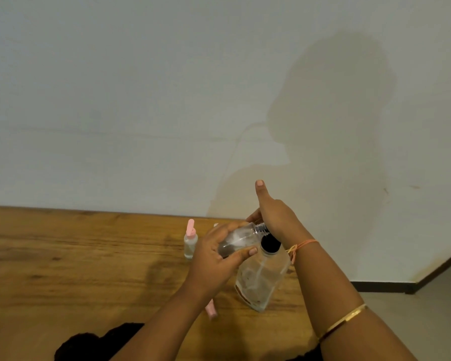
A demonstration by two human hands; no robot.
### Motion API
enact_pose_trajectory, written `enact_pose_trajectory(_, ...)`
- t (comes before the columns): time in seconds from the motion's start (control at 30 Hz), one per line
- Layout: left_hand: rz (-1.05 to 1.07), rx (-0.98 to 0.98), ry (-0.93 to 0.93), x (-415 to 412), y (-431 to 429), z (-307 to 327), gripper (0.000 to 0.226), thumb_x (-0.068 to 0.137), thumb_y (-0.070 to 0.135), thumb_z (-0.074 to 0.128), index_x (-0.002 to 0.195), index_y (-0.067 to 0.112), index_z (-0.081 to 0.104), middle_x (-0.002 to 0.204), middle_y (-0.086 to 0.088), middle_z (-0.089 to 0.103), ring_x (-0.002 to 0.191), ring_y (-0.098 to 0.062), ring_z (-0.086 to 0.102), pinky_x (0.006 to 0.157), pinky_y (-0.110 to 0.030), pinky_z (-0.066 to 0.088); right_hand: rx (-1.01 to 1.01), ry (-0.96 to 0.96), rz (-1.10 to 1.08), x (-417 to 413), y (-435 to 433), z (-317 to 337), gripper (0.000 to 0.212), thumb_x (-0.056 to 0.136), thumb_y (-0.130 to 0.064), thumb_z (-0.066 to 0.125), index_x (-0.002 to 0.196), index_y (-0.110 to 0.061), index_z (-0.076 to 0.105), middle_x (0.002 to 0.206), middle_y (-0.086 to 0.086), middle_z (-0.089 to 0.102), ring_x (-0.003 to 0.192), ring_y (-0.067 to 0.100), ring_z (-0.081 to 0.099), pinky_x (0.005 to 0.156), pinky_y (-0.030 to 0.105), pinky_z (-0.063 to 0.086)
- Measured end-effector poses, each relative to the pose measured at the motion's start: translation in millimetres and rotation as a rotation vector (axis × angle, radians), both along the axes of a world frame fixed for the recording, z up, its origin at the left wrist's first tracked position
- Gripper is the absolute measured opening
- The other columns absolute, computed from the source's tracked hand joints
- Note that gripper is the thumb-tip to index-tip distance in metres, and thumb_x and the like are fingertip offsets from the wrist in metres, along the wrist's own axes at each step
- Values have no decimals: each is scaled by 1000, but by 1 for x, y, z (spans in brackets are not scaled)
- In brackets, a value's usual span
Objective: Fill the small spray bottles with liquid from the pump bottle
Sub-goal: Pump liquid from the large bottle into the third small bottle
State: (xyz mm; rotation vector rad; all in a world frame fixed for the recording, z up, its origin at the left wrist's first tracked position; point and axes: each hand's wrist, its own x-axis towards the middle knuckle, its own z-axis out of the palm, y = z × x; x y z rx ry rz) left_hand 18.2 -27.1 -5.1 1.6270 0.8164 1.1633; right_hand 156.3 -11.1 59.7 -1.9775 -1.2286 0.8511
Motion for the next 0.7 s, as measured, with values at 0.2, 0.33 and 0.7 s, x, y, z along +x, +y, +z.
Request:
enact_pose_trajectory(0.2,0,-25,-29,-1,-1,0,41,65,35,74,104,37,64,107,7,67,101,-4,61,79,-16,51,-1,37,33,-2,-1,4,90,93,-64,10,85,-2,74,81,6,66,81,18,59,81,34,40)
enact_pose_trajectory(0.33,1,-12,-60,0,-1,6,39,65,27,74,101,37,63,107,7,65,98,1,60,75,-10,49,31,36,63,-3,2,10,90,93,-64,9,84,-4,74,85,7,67,88,22,61,85,34,42)
enact_pose_trajectory(0.7,8,-43,-33,-1,-2,1,37,65,26,75,98,39,63,96,20,68,96,8,59,78,-9,47,-43,28,61,-4,-3,5,86,94,-63,14,88,-2,73,72,-1,60,72,10,53,77,31,33)
